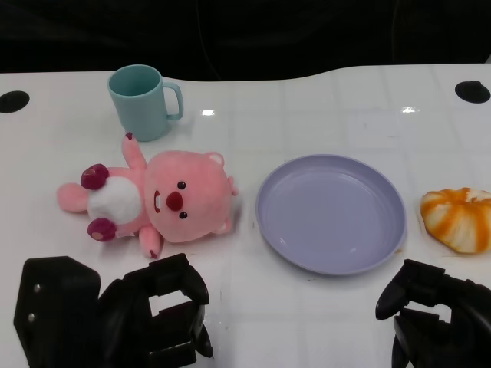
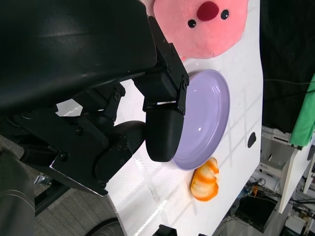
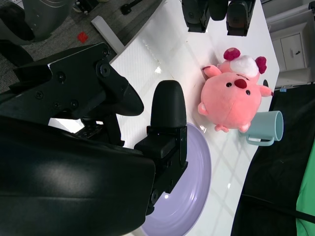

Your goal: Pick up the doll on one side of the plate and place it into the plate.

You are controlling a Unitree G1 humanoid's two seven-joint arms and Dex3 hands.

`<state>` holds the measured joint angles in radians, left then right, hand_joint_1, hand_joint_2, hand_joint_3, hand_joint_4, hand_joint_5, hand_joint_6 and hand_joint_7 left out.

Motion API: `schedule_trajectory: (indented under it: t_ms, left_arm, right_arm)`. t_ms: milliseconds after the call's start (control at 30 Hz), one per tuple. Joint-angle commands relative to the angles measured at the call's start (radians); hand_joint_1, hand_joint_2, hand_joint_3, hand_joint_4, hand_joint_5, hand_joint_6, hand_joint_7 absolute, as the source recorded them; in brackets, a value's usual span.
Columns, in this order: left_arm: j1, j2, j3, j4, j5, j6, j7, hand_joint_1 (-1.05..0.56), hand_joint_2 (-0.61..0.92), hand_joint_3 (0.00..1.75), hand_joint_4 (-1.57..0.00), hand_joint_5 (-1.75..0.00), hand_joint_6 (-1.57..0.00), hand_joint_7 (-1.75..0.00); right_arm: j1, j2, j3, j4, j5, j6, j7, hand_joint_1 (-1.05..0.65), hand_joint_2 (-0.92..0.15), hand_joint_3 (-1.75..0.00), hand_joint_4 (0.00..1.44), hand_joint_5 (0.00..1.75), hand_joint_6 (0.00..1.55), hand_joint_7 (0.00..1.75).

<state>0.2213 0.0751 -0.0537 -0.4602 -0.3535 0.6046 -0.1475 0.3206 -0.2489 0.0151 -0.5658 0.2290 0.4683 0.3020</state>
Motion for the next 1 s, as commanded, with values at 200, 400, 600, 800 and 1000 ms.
schedule_trajectory:
  t_ms: [200,400,600,800,1000]
  left_arm:
    - [-0.007,0.018,0.005,0.000,0.005,-0.007,-0.012,-0.11,0.55,1.26,-0.82,-1.75,-0.77,-1.58]
    - [-0.007,0.021,0.010,-0.002,-0.002,-0.010,-0.017,-0.10,0.55,1.25,-0.81,-1.75,-0.78,-1.54]
    - [-0.008,0.018,0.016,-0.010,-0.002,-0.009,-0.022,-0.11,0.55,1.21,-0.74,-1.64,-0.77,-1.37]
    - [-0.013,0.007,0.025,-0.032,-0.006,-0.003,-0.006,-0.20,0.56,1.00,-0.66,-1.48,-0.69,-1.12]
    - [-0.016,0.022,0.019,-0.042,0.034,-0.083,-0.027,-0.26,0.75,0.56,-0.49,-1.28,-0.57,-0.78]
  right_arm:
    - [-0.002,-0.007,0.000,-0.004,0.001,-0.002,-0.002,-0.07,-0.69,-1.14,0.66,1.75,0.48,1.60]
    - [-0.002,-0.009,0.004,0.000,-0.005,-0.012,0.000,-0.08,-0.69,-1.14,0.66,1.75,0.48,1.60]
    - [-0.005,-0.007,0.010,-0.003,-0.008,-0.007,-0.005,-0.07,-0.69,-1.15,0.66,1.75,0.49,1.60]
    - [-0.013,-0.011,0.016,0.006,-0.010,-0.015,0.001,-0.07,-0.68,-1.15,0.66,1.75,0.49,1.60]
    - [-0.022,-0.006,0.024,0.015,-0.009,-0.014,0.002,-0.06,-0.68,-1.16,0.67,1.75,0.49,1.60]
